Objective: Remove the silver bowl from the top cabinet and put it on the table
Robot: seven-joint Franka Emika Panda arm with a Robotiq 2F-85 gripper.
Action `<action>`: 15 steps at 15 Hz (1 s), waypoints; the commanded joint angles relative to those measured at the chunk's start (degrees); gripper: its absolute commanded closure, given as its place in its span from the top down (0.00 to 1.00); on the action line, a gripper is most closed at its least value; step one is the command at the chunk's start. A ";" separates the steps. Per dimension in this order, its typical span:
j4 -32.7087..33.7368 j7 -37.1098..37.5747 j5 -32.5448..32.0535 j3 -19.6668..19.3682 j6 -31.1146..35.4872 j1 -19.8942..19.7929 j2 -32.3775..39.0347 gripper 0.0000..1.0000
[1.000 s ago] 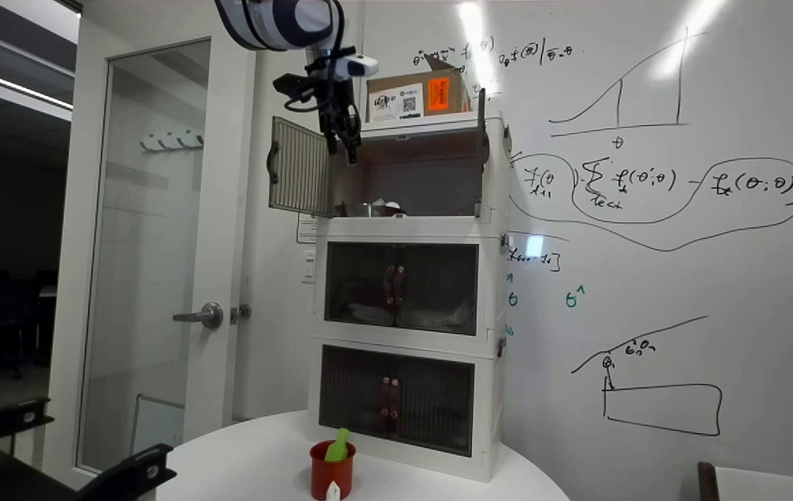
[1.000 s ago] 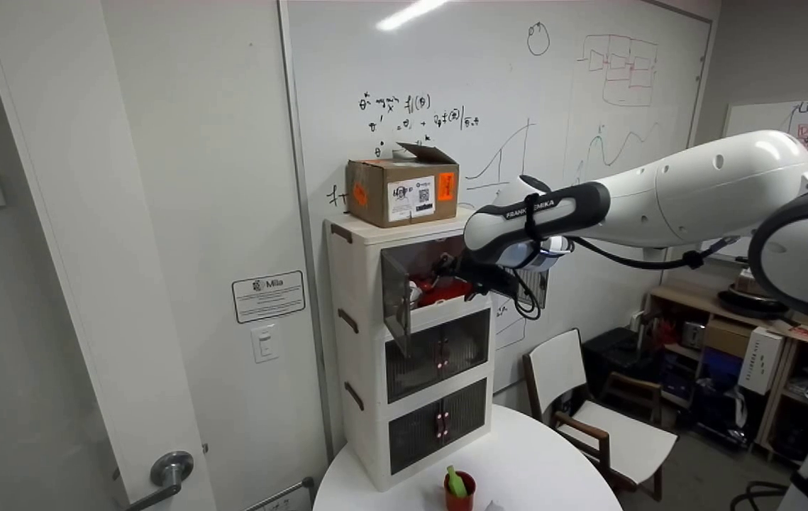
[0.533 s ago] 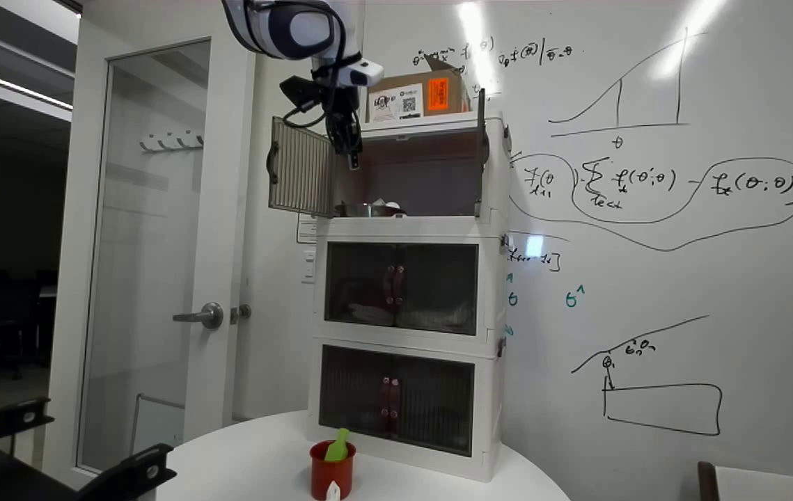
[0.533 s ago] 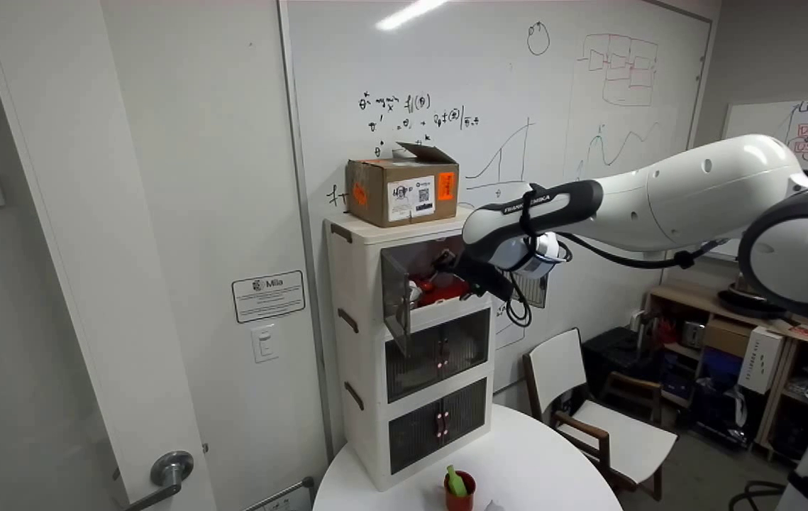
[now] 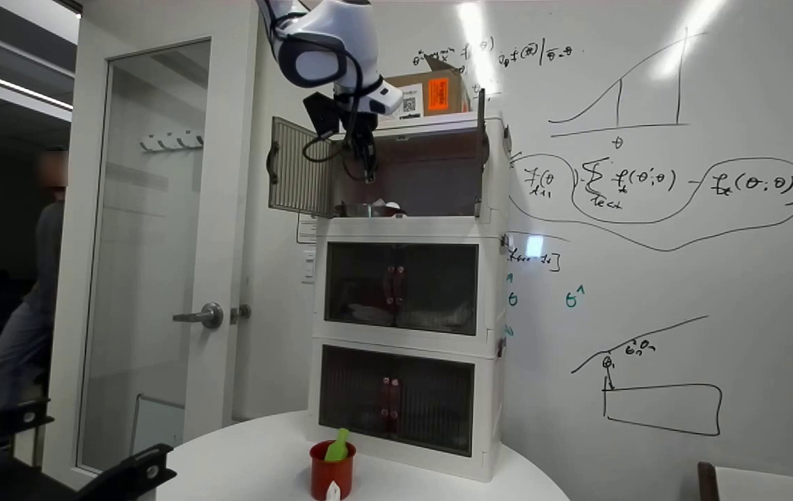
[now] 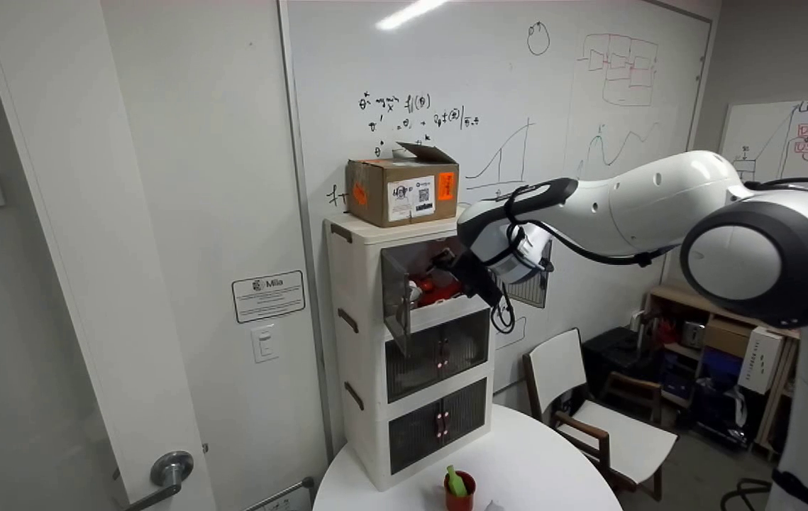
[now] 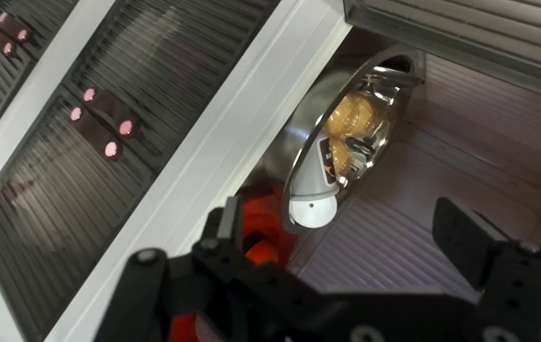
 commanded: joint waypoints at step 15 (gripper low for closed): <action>30.73 1.12 -2.58 2.43 -17.15 -5.06 23.27 1.00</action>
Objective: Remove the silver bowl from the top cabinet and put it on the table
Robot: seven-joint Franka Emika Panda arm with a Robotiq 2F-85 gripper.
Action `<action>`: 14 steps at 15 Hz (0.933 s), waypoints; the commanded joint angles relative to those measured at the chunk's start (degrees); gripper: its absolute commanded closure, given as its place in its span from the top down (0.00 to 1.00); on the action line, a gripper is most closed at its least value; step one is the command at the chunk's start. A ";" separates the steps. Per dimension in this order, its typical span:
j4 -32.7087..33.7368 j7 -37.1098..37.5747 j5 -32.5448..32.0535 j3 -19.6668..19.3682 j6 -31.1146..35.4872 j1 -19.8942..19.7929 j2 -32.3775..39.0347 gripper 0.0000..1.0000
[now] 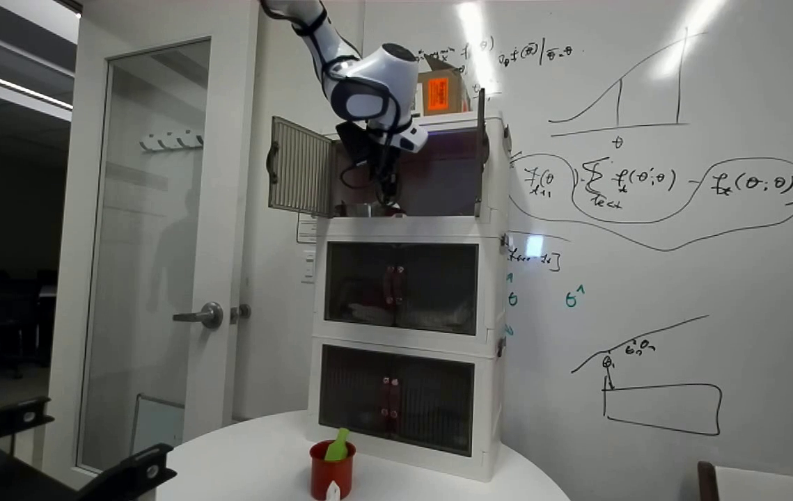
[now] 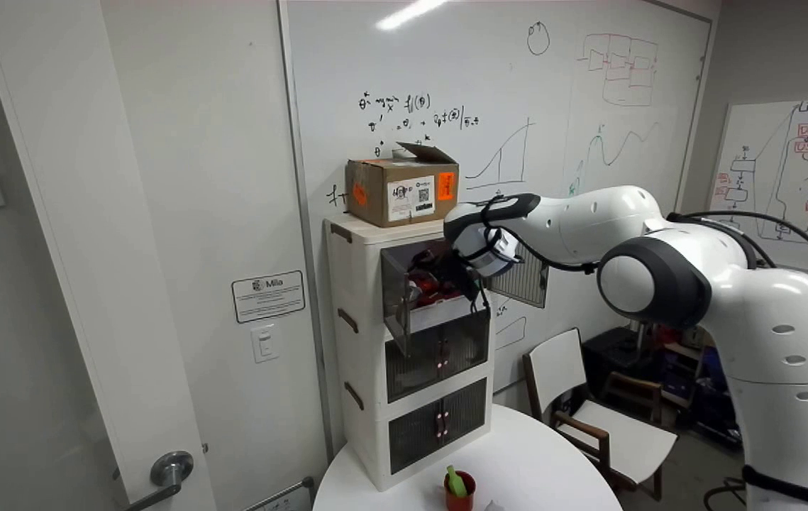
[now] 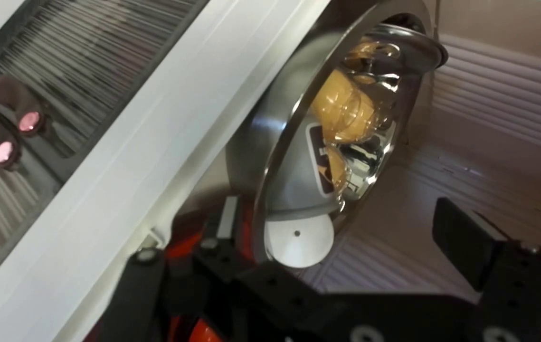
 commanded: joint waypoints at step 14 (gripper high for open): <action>16.62 7.10 -7.42 1.96 -8.42 -0.95 11.98 0.71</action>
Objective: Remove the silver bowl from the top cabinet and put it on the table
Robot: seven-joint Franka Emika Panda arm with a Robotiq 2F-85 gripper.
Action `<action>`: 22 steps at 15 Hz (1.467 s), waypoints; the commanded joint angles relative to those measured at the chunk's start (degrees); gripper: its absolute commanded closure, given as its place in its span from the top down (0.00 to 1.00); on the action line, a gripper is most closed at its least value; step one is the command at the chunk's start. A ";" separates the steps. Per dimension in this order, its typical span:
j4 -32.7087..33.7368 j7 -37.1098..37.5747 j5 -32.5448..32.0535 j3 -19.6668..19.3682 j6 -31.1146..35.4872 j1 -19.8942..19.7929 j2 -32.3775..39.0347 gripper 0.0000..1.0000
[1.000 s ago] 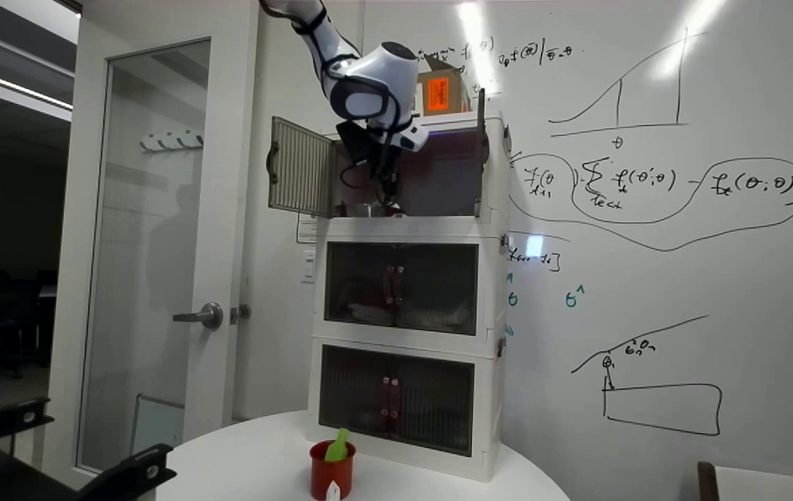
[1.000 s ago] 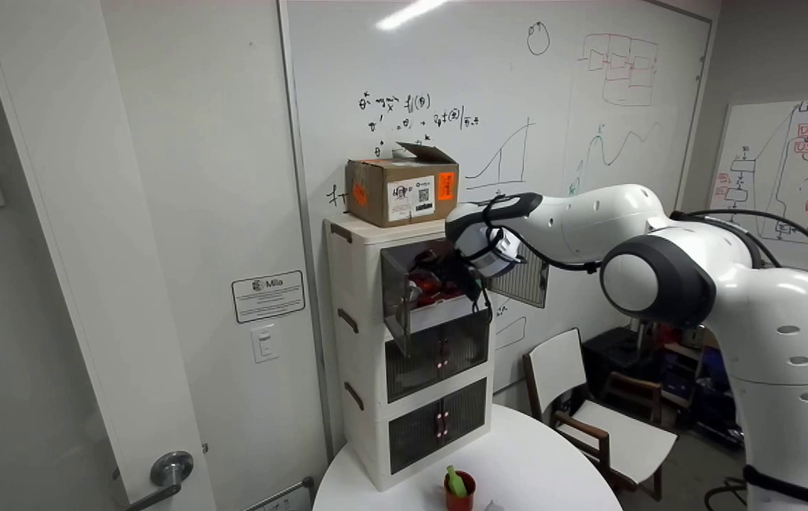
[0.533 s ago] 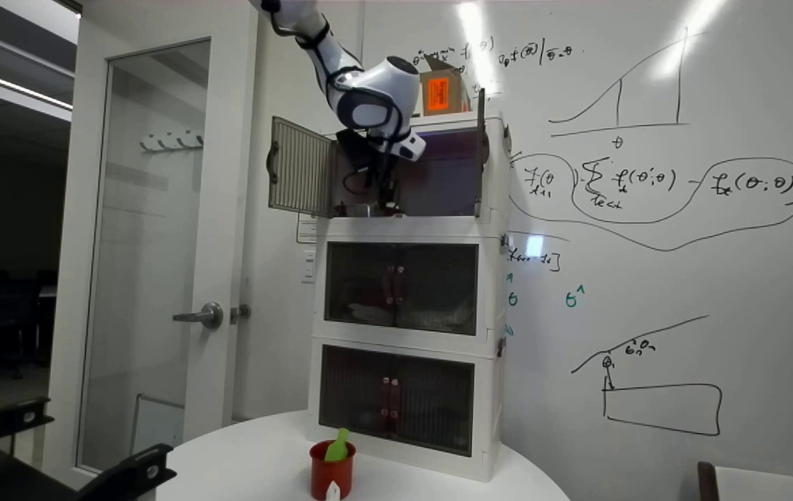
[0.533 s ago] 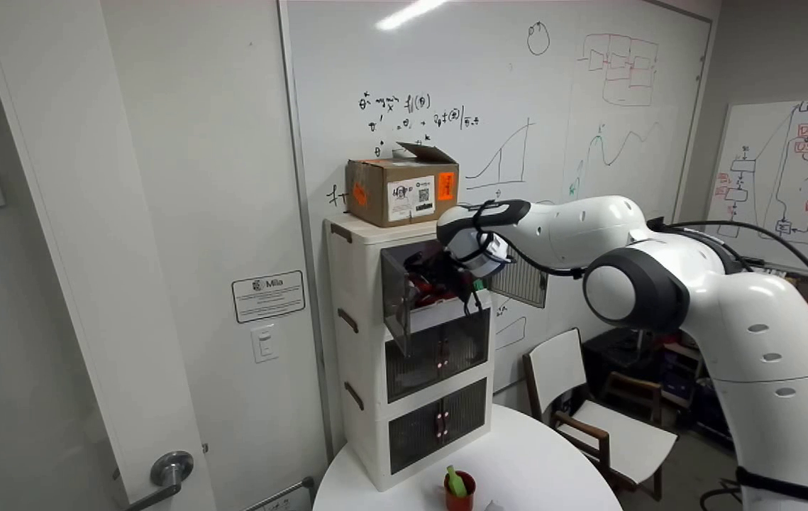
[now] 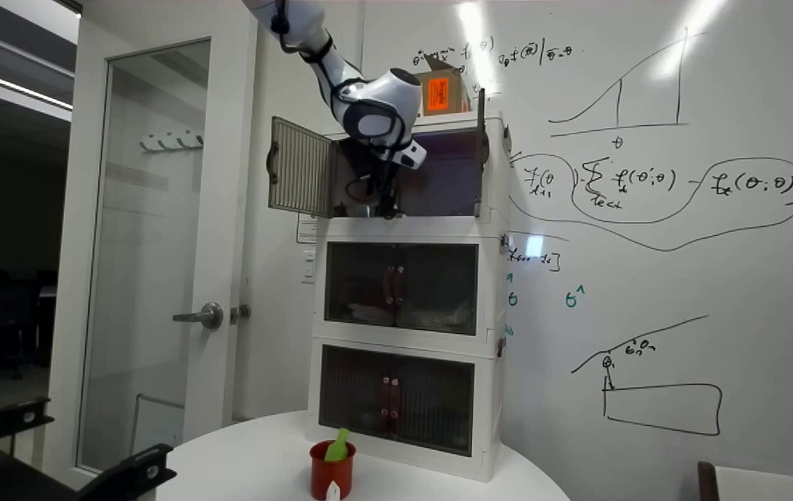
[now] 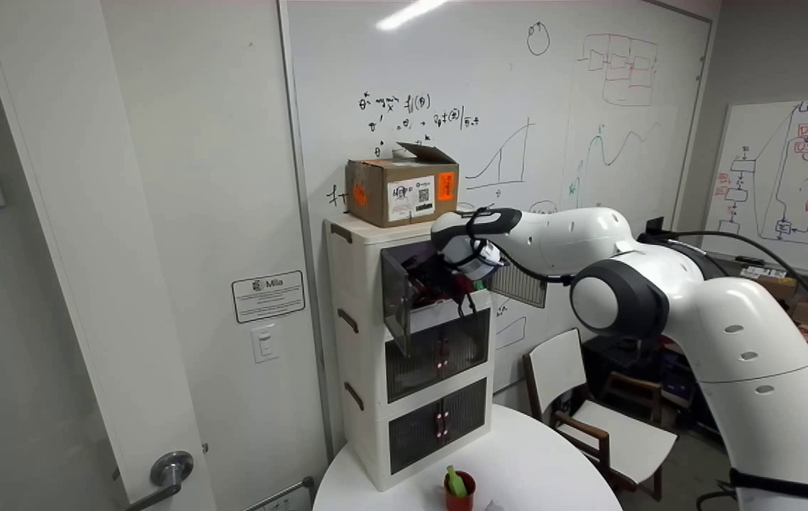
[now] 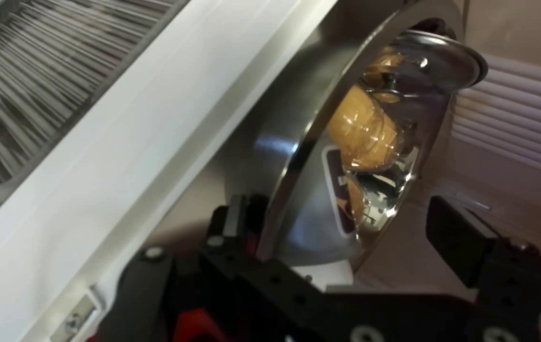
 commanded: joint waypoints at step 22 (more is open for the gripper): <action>4.35 5.75 -4.13 1.03 -3.05 -2.41 2.67 0.03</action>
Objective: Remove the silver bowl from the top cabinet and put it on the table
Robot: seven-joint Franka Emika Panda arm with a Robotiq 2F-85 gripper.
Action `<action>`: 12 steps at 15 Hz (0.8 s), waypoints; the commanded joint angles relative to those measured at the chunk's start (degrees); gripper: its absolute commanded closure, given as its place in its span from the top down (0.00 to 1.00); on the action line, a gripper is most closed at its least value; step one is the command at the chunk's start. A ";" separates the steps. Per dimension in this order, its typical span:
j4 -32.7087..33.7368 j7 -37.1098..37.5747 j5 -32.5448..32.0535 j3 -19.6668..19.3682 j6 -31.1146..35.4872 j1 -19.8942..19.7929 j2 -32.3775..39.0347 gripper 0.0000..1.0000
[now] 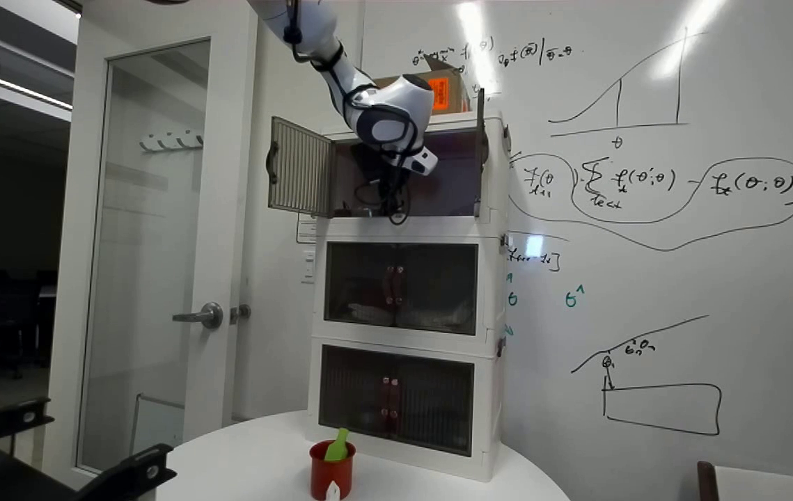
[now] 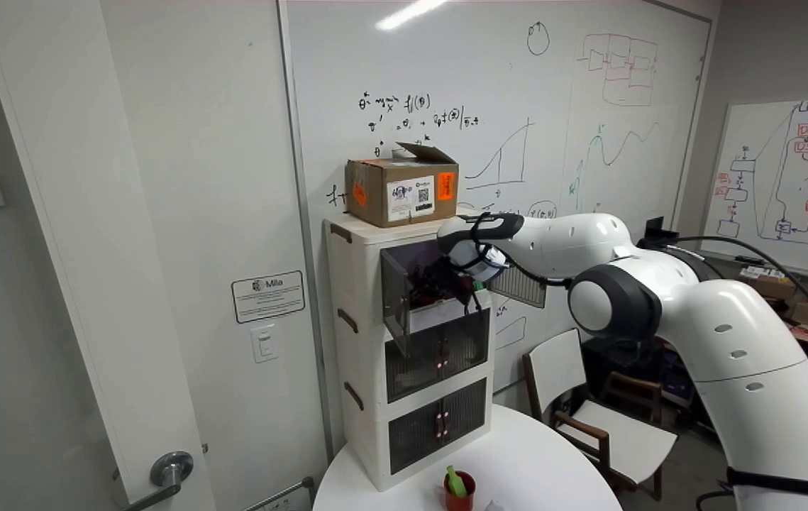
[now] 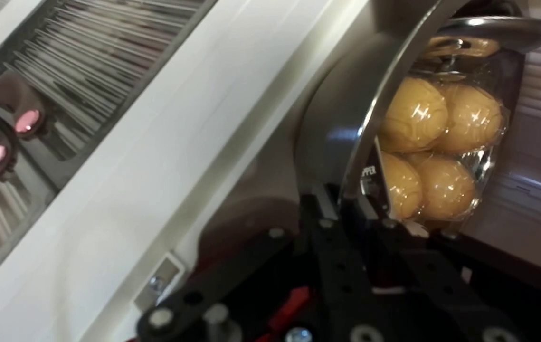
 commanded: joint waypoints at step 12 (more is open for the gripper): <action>-13.29 0.70 2.67 0.75 9.85 -1.67 -11.24 0.03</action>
